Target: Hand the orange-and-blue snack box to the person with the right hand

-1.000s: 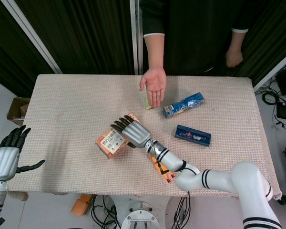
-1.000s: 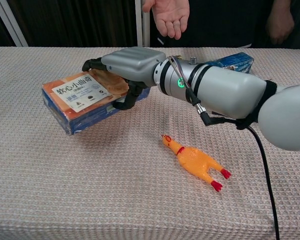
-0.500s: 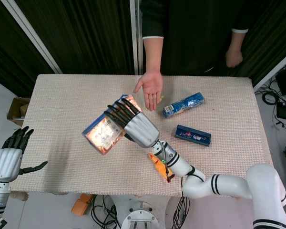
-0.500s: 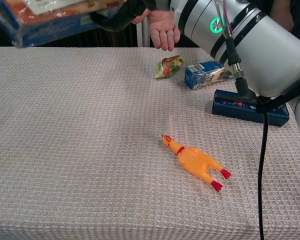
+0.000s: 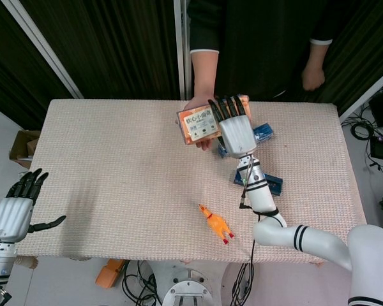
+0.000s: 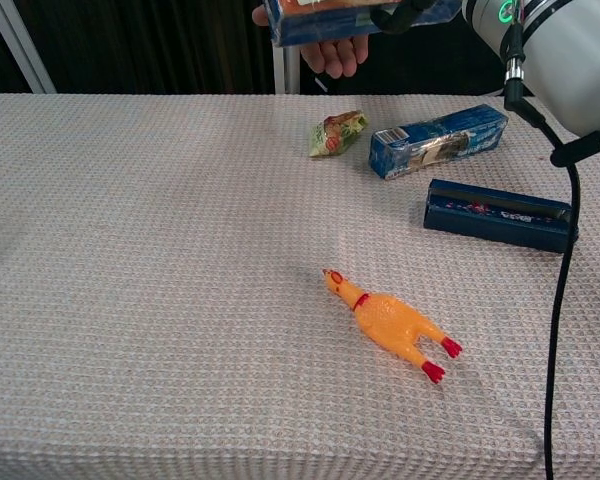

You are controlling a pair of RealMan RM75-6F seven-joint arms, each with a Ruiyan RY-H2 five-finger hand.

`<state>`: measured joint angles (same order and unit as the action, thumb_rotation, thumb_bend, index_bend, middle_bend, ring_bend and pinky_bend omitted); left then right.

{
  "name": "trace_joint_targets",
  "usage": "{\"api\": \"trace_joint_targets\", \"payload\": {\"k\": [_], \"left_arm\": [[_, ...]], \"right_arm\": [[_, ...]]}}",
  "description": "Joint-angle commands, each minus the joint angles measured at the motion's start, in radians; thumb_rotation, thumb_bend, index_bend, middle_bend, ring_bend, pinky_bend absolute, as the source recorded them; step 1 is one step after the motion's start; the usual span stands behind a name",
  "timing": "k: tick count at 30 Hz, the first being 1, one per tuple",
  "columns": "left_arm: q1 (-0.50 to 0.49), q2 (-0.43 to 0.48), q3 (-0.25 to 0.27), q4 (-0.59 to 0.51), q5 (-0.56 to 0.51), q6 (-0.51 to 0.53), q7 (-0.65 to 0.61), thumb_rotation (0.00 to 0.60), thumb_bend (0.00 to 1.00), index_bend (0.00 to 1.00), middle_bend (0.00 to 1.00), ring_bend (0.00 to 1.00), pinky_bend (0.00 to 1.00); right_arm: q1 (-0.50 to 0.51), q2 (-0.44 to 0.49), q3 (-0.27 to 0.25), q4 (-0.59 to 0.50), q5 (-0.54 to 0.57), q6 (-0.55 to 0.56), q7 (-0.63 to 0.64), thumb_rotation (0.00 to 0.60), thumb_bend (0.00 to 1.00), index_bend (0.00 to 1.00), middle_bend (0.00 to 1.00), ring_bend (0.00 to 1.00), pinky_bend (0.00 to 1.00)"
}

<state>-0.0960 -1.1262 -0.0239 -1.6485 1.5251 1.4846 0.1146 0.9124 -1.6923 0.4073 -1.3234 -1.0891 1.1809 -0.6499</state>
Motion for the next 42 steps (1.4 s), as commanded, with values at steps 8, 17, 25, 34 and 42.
{"api": "trace_joint_targets", "payload": {"k": [8,17,25,34,42], "left_arm": [[-0.004,0.005,-0.004,-0.001,-0.005,-0.004,-0.001,0.322,0.02,0.06,0.03,0.04,0.19],[-0.003,0.004,-0.004,-0.004,-0.002,0.000,0.002,0.321,0.02,0.06,0.03,0.04,0.19],[-0.008,0.001,-0.004,-0.007,0.002,-0.004,0.001,0.324,0.02,0.06,0.03,0.04,0.19],[-0.016,-0.004,-0.009,-0.033,-0.007,-0.014,0.051,0.321,0.02,0.06,0.03,0.04,0.19],[-0.015,-0.018,-0.005,-0.040,0.003,-0.006,0.070,0.322,0.02,0.06,0.03,0.04,0.19]], "right_arm": [[0.007,0.024,-0.007,0.012,0.029,-0.079,0.077,0.600,0.13,0.00,0.03,0.00,0.00],[-0.024,0.092,-0.032,-0.061,-0.037,-0.025,0.109,0.600,0.03,0.00,0.00,0.00,0.00],[-0.266,0.417,-0.234,-0.411,-0.314,0.152,0.263,0.600,0.04,0.00,0.00,0.00,0.00],[-0.660,0.546,-0.521,-0.216,-0.430,0.414,0.601,0.600,0.05,0.00,0.00,0.00,0.00],[-0.837,0.462,-0.525,-0.047,-0.389,0.530,0.661,0.600,0.06,0.00,0.00,0.00,0.00]]}}
